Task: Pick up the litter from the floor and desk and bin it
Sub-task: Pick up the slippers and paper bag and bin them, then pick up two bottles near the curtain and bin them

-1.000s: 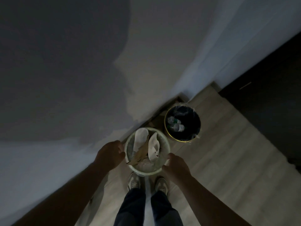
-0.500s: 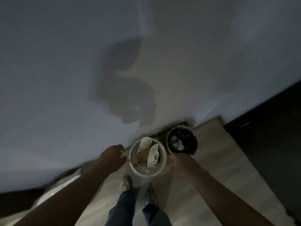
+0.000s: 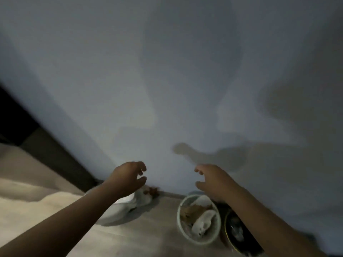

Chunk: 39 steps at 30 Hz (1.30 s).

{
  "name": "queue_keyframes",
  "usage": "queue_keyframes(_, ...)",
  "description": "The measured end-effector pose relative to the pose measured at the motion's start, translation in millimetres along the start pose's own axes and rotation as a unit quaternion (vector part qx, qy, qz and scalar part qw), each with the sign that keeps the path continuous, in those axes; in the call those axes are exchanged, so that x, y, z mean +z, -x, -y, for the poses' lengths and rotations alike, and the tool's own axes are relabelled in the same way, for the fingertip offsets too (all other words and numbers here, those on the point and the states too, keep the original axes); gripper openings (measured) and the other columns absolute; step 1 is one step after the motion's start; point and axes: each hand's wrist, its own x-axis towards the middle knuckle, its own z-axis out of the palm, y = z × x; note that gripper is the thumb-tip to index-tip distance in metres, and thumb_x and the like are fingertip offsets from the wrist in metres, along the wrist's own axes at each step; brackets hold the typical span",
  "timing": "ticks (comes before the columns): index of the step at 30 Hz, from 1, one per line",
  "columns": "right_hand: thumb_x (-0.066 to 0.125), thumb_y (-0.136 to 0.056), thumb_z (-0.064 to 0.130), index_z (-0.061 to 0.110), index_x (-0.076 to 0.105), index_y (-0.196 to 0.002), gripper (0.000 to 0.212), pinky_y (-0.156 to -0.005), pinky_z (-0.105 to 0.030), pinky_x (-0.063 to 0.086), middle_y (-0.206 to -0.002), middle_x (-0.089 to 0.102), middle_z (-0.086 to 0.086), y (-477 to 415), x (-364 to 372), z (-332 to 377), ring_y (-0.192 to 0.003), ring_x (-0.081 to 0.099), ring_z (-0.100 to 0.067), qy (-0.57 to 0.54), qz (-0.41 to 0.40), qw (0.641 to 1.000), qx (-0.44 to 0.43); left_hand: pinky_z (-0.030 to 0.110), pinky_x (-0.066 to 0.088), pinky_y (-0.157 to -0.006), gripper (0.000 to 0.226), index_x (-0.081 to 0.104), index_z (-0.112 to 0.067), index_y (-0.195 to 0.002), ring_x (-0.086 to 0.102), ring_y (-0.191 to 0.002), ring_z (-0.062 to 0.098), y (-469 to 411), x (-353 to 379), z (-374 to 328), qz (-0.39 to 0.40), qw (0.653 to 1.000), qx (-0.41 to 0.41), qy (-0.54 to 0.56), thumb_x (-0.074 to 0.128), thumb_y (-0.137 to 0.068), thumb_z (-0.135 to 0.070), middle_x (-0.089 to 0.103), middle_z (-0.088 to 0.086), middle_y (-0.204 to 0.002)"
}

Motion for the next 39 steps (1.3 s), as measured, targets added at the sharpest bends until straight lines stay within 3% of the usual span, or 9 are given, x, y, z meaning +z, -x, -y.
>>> queue_keyframes(7, 0.062, -0.087, 0.031, 0.023, 0.054, -0.127, 0.041, -0.090, -0.028, 0.046, -0.121, 0.058, 0.003, -34.5, -23.8, 215.5, -0.104, 0.056, -0.014, 0.026, -0.029, 0.973, -0.228, 0.027, 0.051, -0.082, 0.026, 0.062, -0.024, -0.110, 0.064, -0.092, 0.012, 123.3, -103.8, 108.4, -0.138, 0.982, -0.124, 0.030, 0.063, -0.086, -0.033, 0.067, -0.008, -0.101)
queue_keyframes(10, 0.062, -0.085, 0.031, 0.024, 0.055, -0.127, 0.043, -0.089, -0.027, 0.046, -0.119, 0.060, 0.004, -23.6, -21.9, 310.5, -0.103, 0.056, -0.013, 0.040, -0.044, 0.947, -0.315, 0.029, 0.051, -0.082, 0.024, 0.064, -0.021, -0.107, 0.065, -0.095, 0.015, 192.4, -146.0, 151.2, -0.199, 0.966, -0.167, 0.007, 0.063, -0.086, -0.032, 0.068, -0.005, -0.102)
queue_keyframes(14, 0.061, -0.088, 0.035, 0.027, 0.050, -0.133, 0.048, -0.085, -0.022, 0.045, -0.122, 0.058, 0.007, 3.1, -22.2, 426.7, -0.104, 0.056, -0.009, 0.046, -0.065, 0.906, -0.415, 0.024, 0.049, -0.085, 0.031, 0.060, -0.027, -0.116, 0.061, -0.099, 0.006, 289.1, -199.4, 203.8, -0.279, 0.940, -0.195, -0.040, 0.062, -0.087, -0.036, 0.064, -0.012, -0.109)
queue_keyframes(18, 0.062, -0.087, 0.035, 0.026, 0.053, -0.131, 0.046, -0.093, -0.024, 0.045, -0.126, 0.059, 0.007, 43.2, -26.6, 539.7, -0.114, 0.055, -0.008, 0.030, -0.115, 0.855, -0.506, 0.022, 0.051, -0.084, 0.032, 0.060, -0.033, -0.116, 0.059, -0.097, 0.000, 373.1, -252.7, 243.8, -0.357, 0.907, -0.216, -0.060, 0.064, -0.085, -0.038, 0.063, -0.016, -0.109)
queue_keyframes(24, 0.064, -0.086, 0.035, 0.029, 0.058, -0.124, 0.039, -0.084, -0.005, 0.036, -0.121, 0.059, 0.013, 78.1, -20.5, 665.4, -0.107, 0.051, 0.005, -0.032, -0.152, 0.799, -0.581, 0.024, 0.054, -0.084, 0.031, 0.061, -0.035, -0.111, 0.060, -0.095, -0.003, 464.6, -313.5, 291.9, -0.447, 0.861, -0.234, -0.065, 0.066, -0.081, -0.038, 0.064, -0.019, -0.105)
queue_keyframes(29, 0.066, -0.085, 0.039, 0.031, 0.059, -0.124, 0.040, -0.091, -0.012, 0.039, -0.119, 0.060, 0.018, 72.9, -9.2, 740.1, -0.108, 0.052, 0.006, -0.044, -0.162, 0.764, -0.623, 0.016, 0.050, -0.084, 0.035, 0.057, -0.037, -0.115, 0.055, -0.098, -0.007, 506.1, -340.1, 340.3, -0.483, 0.833, -0.257, -0.078, 0.063, -0.081, -0.042, 0.057, -0.024, -0.105)
queue_keyframes(34, 0.065, -0.086, 0.039, 0.030, 0.056, -0.126, 0.042, -0.096, -0.013, 0.037, -0.125, 0.058, 0.014, 39.5, 2.6, 812.0, -0.113, 0.050, 0.004, -0.049, -0.162, 0.725, -0.668, 0.022, 0.053, -0.087, 0.034, 0.058, -0.033, -0.116, 0.058, -0.101, -0.001, 520.6, -358.0, 389.8, -0.499, 0.803, -0.312, -0.095, 0.066, -0.084, -0.038, 0.062, -0.016, -0.111)
queue_keyframes(39, 0.065, -0.085, 0.041, 0.032, 0.057, -0.124, 0.040, -0.087, -0.005, 0.036, -0.118, 0.059, 0.018, -1.3, 17.6, 884.4, -0.107, 0.051, 0.006, -0.047, -0.121, 0.681, -0.720, 0.023, 0.051, -0.088, 0.034, 0.060, -0.031, -0.115, 0.058, -0.099, -0.002, 526.9, -376.1, 437.0, -0.527, 0.755, -0.374, -0.110, 0.066, -0.082, -0.040, 0.062, -0.016, -0.108)
